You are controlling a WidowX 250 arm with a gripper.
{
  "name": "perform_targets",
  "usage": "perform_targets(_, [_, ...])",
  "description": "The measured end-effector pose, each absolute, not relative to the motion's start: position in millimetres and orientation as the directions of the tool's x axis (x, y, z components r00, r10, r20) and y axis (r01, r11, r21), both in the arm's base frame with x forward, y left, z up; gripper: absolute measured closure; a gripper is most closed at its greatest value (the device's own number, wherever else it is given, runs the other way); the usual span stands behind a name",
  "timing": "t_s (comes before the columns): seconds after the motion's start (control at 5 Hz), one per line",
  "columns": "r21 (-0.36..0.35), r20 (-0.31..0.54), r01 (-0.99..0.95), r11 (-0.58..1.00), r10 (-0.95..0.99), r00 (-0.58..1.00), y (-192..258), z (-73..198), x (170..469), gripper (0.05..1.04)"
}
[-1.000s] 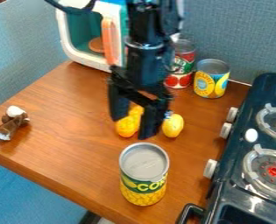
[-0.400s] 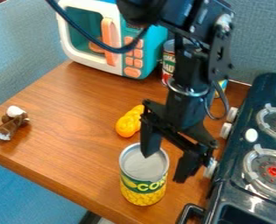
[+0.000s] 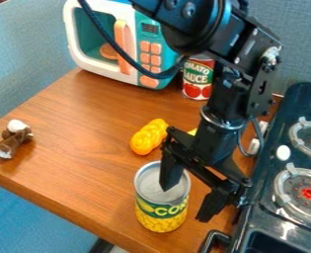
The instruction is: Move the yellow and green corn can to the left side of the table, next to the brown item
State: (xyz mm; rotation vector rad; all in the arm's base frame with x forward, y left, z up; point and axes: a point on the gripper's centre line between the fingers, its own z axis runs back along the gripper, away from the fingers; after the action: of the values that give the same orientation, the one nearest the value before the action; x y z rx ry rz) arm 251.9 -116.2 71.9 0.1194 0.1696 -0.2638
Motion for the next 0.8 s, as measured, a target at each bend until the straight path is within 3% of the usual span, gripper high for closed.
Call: perform_targets(0.8, [0.162,-0.269,0.208,0.965,-0.160,0.950,-87,58,255,0.073])
